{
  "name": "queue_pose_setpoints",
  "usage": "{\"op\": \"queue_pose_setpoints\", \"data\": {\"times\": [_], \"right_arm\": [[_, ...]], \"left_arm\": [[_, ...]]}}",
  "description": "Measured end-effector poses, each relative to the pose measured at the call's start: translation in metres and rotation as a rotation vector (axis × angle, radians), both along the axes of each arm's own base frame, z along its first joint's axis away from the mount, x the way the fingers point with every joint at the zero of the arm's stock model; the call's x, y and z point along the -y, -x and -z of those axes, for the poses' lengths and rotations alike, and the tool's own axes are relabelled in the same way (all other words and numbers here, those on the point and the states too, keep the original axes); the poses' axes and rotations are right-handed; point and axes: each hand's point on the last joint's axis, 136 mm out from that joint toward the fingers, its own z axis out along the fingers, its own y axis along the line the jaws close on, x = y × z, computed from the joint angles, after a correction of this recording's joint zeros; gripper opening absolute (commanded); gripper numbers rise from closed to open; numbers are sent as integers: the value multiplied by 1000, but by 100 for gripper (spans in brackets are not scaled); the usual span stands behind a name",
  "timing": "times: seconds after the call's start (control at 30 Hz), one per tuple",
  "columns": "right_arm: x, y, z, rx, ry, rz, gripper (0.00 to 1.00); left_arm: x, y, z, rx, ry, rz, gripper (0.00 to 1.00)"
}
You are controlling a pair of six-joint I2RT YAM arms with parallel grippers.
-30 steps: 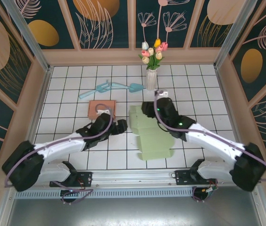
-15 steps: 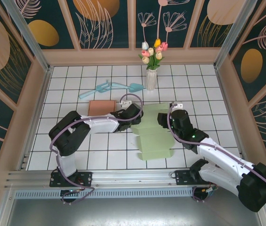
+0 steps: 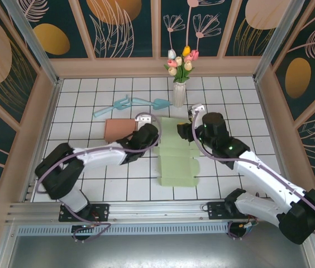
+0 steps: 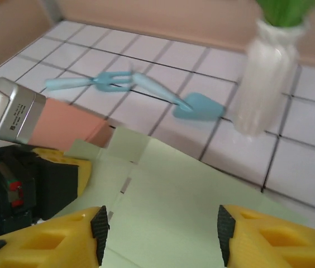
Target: Fold the paper box
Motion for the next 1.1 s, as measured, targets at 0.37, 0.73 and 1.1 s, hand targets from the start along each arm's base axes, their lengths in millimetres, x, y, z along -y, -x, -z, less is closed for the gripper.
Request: {"op": "queue_pose_setpoints", "data": {"times": [0.37, 0.73, 1.1], "right_arm": [[-2, 18, 7, 150, 573, -464, 54], [4, 17, 51, -48, 718, -661, 48], [-1, 27, 69, -169, 701, -761, 38]], "left_arm": [[-34, 45, -29, 407, -34, 206, 0], [-32, 72, -51, 624, -24, 358, 0], [-29, 76, -67, 684, 2, 380, 0]]}}
